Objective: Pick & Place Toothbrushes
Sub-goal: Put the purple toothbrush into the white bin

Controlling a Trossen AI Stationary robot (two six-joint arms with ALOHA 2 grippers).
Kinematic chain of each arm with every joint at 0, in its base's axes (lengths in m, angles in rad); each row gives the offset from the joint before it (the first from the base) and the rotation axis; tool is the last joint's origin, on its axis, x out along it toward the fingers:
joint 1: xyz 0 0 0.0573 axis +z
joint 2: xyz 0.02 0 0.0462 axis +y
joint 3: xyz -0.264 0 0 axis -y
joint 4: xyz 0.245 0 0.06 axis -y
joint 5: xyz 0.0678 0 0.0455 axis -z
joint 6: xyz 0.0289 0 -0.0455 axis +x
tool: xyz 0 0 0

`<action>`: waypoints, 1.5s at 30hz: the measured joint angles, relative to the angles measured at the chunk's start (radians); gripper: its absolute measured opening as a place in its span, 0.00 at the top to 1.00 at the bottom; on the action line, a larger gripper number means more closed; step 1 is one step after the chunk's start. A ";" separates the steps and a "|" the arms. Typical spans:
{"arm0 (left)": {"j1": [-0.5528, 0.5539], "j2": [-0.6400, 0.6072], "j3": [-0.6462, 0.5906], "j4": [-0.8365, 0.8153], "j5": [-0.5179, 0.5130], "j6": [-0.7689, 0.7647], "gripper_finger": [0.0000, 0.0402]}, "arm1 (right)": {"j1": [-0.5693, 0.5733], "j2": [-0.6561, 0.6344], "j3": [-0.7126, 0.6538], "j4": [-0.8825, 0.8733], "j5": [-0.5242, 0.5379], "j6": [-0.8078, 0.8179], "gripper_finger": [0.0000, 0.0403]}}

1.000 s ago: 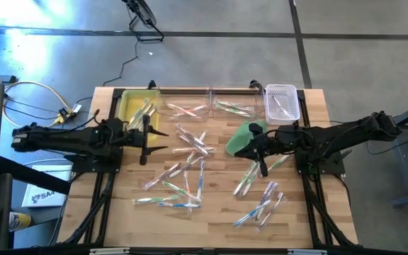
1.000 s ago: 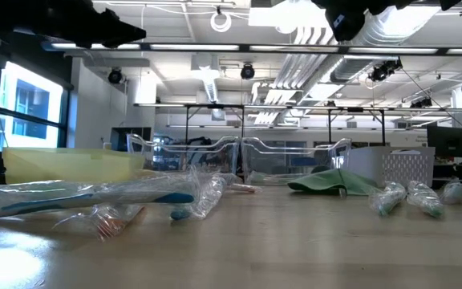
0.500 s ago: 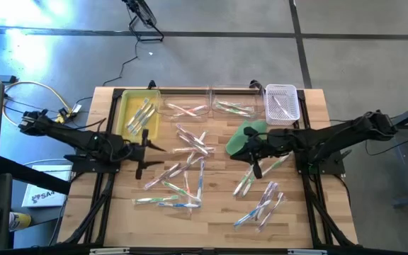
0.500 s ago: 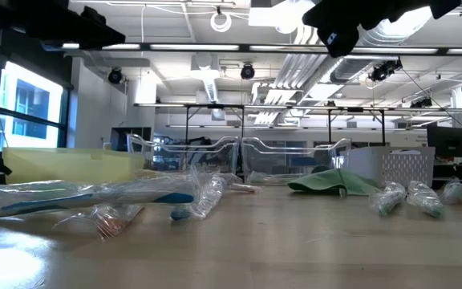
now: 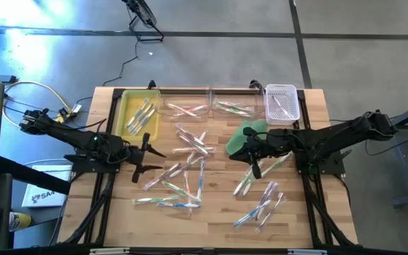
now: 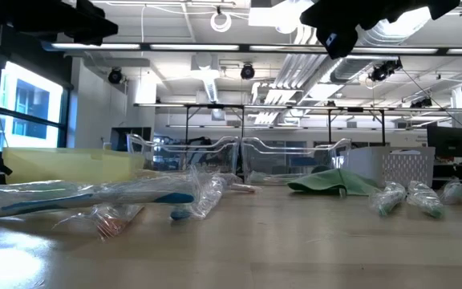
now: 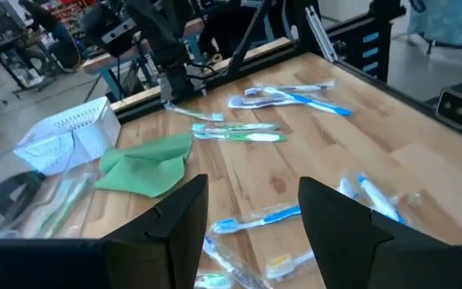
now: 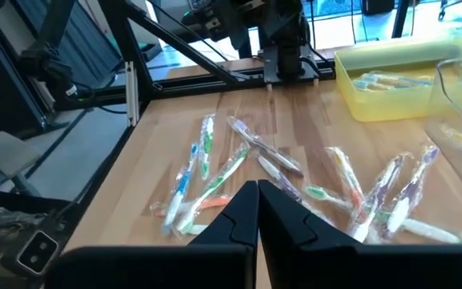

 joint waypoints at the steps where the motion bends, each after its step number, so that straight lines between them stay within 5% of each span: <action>1: 0.000 0.000 0.000 -0.002 0.015 -0.004 0.53 | 0.000 0.000 0.000 0.000 0.000 0.008 0.99; 8: 0.000 0.004 0.000 -0.012 0.113 -0.023 0.53 | 0.001 0.000 0.000 0.000 0.000 0.007 0.99; 17: 0.000 0.004 0.000 -0.010 0.116 -0.289 0.53 | 0.001 0.000 0.000 0.000 0.000 -0.004 0.99; 28: 0.000 0.057 0.010 0.100 0.131 -0.294 0.53 | 0.001 0.000 0.000 -0.001 0.000 -0.005 0.99; 38: 0.000 0.286 0.158 -0.054 0.179 -0.319 0.53 | 0.001 0.000 0.000 -0.004 0.000 -0.005 0.99; 45: 0.000 0.408 0.305 -0.398 0.198 -0.378 0.53 | 0.001 0.000 0.000 -0.018 0.000 -0.031 0.99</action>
